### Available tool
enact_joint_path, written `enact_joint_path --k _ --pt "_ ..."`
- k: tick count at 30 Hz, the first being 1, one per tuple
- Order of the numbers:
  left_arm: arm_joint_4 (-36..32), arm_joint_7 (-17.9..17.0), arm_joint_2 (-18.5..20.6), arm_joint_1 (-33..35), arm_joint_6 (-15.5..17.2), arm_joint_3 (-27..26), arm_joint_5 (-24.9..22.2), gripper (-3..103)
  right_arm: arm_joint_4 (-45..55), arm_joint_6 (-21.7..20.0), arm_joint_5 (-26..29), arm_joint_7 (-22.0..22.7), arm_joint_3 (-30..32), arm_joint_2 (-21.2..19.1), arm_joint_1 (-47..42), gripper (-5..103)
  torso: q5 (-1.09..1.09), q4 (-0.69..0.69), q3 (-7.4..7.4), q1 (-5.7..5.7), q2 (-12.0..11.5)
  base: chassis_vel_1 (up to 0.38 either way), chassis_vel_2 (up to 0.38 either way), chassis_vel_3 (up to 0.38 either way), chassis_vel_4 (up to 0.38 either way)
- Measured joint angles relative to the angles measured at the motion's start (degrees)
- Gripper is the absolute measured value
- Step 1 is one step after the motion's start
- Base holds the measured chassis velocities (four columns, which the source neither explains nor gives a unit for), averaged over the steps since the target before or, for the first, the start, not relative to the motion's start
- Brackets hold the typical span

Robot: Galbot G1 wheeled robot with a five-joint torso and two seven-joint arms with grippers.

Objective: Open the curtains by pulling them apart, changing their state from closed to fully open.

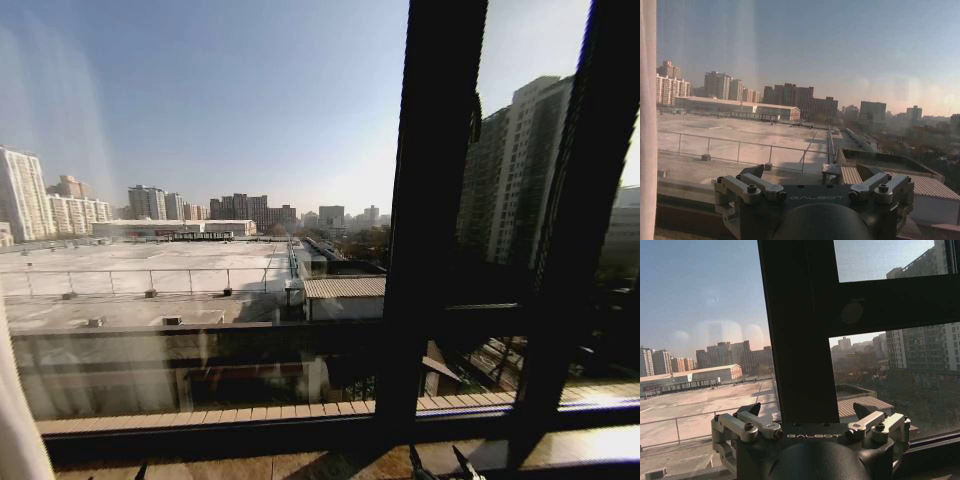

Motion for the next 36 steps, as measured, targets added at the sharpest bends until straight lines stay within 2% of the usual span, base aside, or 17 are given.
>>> enact_joint_path --k 5,17,36 --pt "0.4 0.4 -0.3 0.2 -0.6 -0.1 0.0 100 0.9 -0.2 0.2 0.2 0.0 0.0 -0.1 100 -0.14 0.0 0.02 0.03 0.0 0.003 0.02 0.001 -0.023" --pt "0.5 0.9 -0.6 1.0 -1.9 -0.9 -0.2 100 1.4 -0.2 0.3 0.5 0.8 0.1 -0.6 100 -0.04 -0.01 0.01 0.03 0.0 0.006 0.008 0.007 -0.005" --pt "-0.3 1.0 -0.6 1.0 -2.0 -0.8 0.0 100 1.8 0.3 0.3 0.5 1.9 0.2 -0.8 100 -0.04 0.0 0.01 0.02 0.0 -0.102 -0.157 0.101 0.162"
